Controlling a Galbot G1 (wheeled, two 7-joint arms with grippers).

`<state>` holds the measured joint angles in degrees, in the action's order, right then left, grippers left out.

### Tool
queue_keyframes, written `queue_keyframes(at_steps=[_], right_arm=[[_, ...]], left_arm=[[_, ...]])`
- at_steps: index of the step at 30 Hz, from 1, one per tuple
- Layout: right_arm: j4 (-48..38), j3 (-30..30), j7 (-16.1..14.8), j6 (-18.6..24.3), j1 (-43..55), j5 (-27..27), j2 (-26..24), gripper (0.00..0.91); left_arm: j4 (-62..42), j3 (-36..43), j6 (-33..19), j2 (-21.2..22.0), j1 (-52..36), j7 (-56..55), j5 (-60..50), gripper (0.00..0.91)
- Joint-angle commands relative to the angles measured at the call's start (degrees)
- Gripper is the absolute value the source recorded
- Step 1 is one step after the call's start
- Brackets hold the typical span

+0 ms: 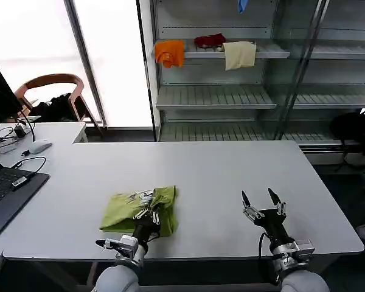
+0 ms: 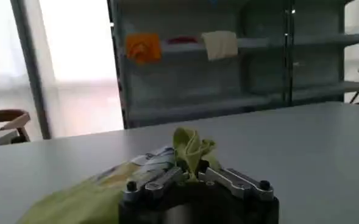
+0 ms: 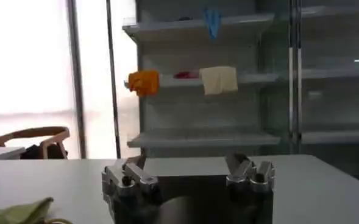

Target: Fold and organize the clothes.

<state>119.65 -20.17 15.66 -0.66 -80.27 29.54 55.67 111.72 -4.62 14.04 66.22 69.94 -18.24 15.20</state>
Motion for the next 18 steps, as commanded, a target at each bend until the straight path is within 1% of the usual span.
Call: queue_keyframes(at_steps=[1,2,3,9,13,18], right_arm=[[0.0,-0.2,0.0,0.1,-0.2,0.0,0.0,0.907],[0.0,-0.2,0.0,0.1,-0.3,0.0,-0.1,0.907],[0.0,-0.2,0.0,0.2,-0.3,0.0,-0.1,0.907],[-0.1,0.2,0.1,0.1,0.0,-0.4,0.2,0.907],[-0.1,0.4,0.2,-0.4,0.2,-0.6,0.3,0.907],[0.1,1.0,0.4,-0.7,0.7,-1.0,0.7,0.907]], left_arm=[[-2.7,2.0,0.8,0.5,-1.6,-0.2,-4.2,0.222],[-2.8,2.2,1.3,0.4,-1.6,-0.2,-4.6,0.836],[-2.9,2.4,1.3,0.3,-1.5,-0.1,-5.8,0.907],[-1.3,3.3,1.3,0.2,-0.9,-0.8,-13.8,0.907],[2.7,5.1,1.6,-0.3,-0.4,-1.5,-15.4,0.907],[5.8,7.1,-1.7,-0.7,-1.2,-2.0,-14.5,0.907]])
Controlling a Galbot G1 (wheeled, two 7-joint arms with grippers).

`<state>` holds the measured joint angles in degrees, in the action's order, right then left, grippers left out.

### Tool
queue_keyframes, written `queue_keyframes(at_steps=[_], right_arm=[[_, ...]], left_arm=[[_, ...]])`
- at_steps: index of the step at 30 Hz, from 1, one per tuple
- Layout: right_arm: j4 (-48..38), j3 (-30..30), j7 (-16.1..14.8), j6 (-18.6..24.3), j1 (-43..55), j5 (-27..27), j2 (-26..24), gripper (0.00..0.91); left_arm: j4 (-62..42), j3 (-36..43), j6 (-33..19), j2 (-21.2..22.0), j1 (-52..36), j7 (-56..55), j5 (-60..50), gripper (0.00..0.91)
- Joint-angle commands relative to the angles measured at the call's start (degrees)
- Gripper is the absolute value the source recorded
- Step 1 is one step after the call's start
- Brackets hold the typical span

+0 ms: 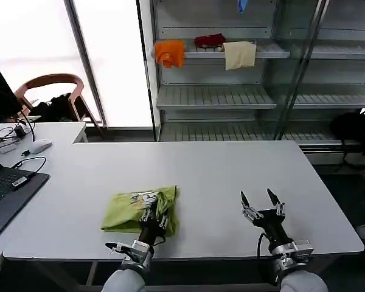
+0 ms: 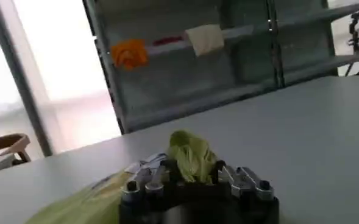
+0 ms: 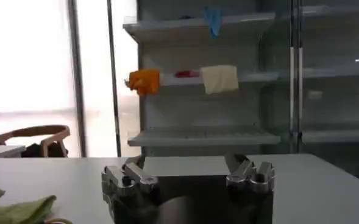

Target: Fold and organize the clothes.

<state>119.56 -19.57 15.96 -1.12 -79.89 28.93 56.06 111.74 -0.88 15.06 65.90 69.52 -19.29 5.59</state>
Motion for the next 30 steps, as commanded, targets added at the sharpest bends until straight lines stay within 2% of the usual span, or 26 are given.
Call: queue_keyframes(at_steps=[1,4,7,8,11,15,18,24,30], right_arm=[[0.2,0.5,0.1,-0.3,0.4,-0.4,0.3,0.907],[0.3,0.5,0.2,-0.4,0.3,-0.4,0.4,0.907],[0.0,0.5,0.2,-0.3,0.2,-0.4,0.3,0.907],[0.0,0.4,0.1,-0.3,0.1,-0.3,0.2,0.907],[0.1,0.1,0.0,-0.2,0.0,-0.1,-0.1,0.907],[0.2,-0.3,0.0,-0.2,0.1,0.4,-0.7,0.907],[0.0,-0.2,-0.1,-0.2,0.4,0.6,-0.8,0.907],[-0.3,0.7,-0.1,-0.4,1.3,0.5,-0.6,0.907],[-0.4,0.4,-0.2,-0.6,1.0,0.5,-0.8,0.907]], left_arm=[[6.5,3.5,-3.4,-0.5,-1.0,-1.2,-4.3,0.907],[8.0,2.6,-3.8,-0.8,-1.2,-2.0,-1.3,0.907],[10.0,-0.8,-1.0,-1.5,-1.1,-3.4,2.9,0.907],[10.7,-3.3,1.8,-2.0,-0.8,-3.7,5.6,0.907],[10.3,-9.8,4.6,-5.1,1.2,-3.6,9.7,0.907],[7.1,-22.1,4.8,-8.3,6.3,-0.3,18.4,0.907],[3.6,-28.5,4.9,-10.1,9.1,1.8,25.0,0.907],[-1.7,-31.6,6.3,-9.5,9.2,5.2,32.6,0.907],[-1.0,-30.6,10.6,-7.3,6.6,7.9,37.5,0.907]])
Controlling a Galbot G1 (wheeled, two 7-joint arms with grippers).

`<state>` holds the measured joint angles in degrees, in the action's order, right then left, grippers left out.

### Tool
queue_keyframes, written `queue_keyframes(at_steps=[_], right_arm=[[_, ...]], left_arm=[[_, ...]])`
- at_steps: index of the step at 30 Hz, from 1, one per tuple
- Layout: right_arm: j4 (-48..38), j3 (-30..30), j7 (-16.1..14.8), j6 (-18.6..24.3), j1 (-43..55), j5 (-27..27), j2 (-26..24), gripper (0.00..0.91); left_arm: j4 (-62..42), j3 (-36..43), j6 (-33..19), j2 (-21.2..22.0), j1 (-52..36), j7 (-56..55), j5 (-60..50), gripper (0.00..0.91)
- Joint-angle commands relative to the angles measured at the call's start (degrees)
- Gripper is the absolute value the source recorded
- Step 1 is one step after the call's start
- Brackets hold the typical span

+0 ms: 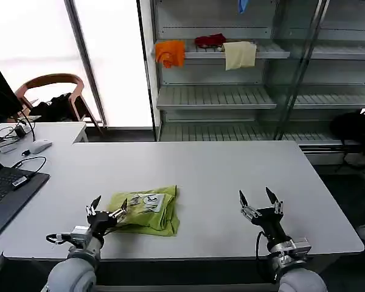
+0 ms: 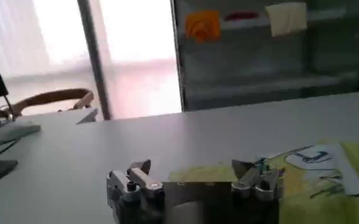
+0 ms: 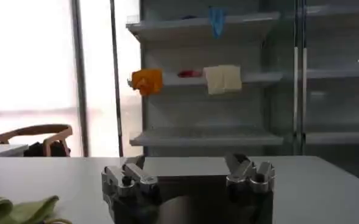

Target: Fold and organize the clothes.

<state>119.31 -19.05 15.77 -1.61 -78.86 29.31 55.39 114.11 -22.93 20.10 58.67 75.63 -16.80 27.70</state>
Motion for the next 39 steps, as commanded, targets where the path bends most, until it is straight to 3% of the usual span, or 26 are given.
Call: queue_keyframes(at_steps=[1,8,19,22,23,24,25,34,39], right_arm=[[-0.2,-0.2,0.0,0.0,-0.2,0.1,-0.1,0.907],[-0.2,-0.2,-0.2,0.0,-0.5,-0.1,0.1,0.907],[-0.4,-0.2,-0.1,0.2,-0.6,-0.3,0.1,0.907],[-0.5,-0.2,-0.1,0.2,-0.5,-0.4,0.2,0.907],[-0.4,-0.2,-0.1,0.2,-0.5,-0.3,0.2,0.907],[-0.4,-0.2,-0.1,0.2,-0.5,-0.3,0.2,0.907],[-0.4,-0.3,-0.1,0.2,-0.4,-0.3,0.2,0.907],[-0.3,-0.3,-0.1,0.4,-0.7,-0.3,0.2,0.907],[-0.2,-0.3,0.1,0.4,-0.6,-0.3,0.2,0.907]], left_arm=[[-3.2,-8.1,6.0,0.4,-0.2,5.5,15.7,0.907],[-4.2,-6.5,7.6,1.9,-3.2,7.5,16.7,0.907],[-7.5,-6.2,6.0,2.9,-3.0,11.3,17.5,0.907],[-7.3,-5.6,4.6,3.5,-2.3,11.9,17.1,0.464],[-7.2,-5.4,4.1,3.6,-2.1,12.1,16.6,0.242],[-7.2,-5.1,3.9,3.8,-1.8,12.1,16.4,0.161],[-7.2,-4.8,3.6,4.0,-1.7,12.0,16.1,0.01],[-7.5,-3.7,1.3,4.6,-0.8,12.8,13.1,0.0],[-7.3,-2.8,-3.4,4.7,-0.3,11.9,11.4,0.0]])
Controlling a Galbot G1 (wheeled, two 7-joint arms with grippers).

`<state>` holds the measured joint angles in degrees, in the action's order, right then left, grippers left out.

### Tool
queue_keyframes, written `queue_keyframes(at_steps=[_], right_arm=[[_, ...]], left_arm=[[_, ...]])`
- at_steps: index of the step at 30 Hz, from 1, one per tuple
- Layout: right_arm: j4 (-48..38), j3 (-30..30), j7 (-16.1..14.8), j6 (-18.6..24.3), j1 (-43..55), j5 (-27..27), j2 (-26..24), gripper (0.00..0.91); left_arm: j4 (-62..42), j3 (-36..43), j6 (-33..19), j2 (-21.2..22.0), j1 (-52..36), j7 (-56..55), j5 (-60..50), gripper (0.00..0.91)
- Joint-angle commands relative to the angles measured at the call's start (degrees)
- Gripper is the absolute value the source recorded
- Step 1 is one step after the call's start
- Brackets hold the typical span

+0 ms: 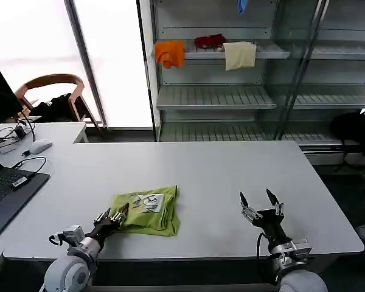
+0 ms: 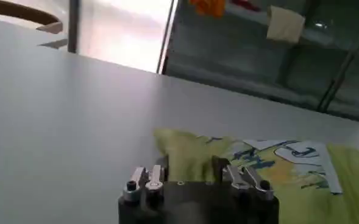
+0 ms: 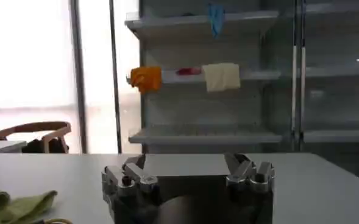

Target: Fold and organize the clothes.

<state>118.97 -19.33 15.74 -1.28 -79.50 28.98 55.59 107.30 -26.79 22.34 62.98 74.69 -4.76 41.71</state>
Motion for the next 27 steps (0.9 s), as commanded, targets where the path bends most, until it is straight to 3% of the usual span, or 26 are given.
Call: queue_keyframes(at_steps=[1,5,12,19,23,27], right_arm=[[0.1,0.0,0.1,0.0,0.0,0.0,0.1,0.907],[0.1,0.1,0.3,0.0,0.1,-0.1,0.2,0.907],[0.3,0.4,0.4,-0.2,1.0,0.0,0.0,0.907],[0.3,0.7,0.5,-0.3,1.9,0.1,-0.2,0.907],[0.2,0.6,0.5,-0.1,2.0,0.5,-0.5,0.907],[0.2,0.4,0.5,0.1,1.9,0.8,-0.6,0.907]], left_arm=[[-0.6,1.3,-7.6,0.3,0.6,-0.3,-3.0,0.0],[-0.3,1.0,-11.1,-0.3,0.7,-0.8,-4.0,0.0],[3.0,-3.6,-11.1,-4.3,0.9,-3.2,-1.4,0.0],[3.3,-17.6,-7.7,-15.8,3.5,-1.6,1.1,0.0],[0.7,-28.2,-4.3,-24.7,6.4,6.7,1.3,0.0],[-1.3,-32.1,-1.3,-31.3,4.2,12.9,-1.0,0.0]])
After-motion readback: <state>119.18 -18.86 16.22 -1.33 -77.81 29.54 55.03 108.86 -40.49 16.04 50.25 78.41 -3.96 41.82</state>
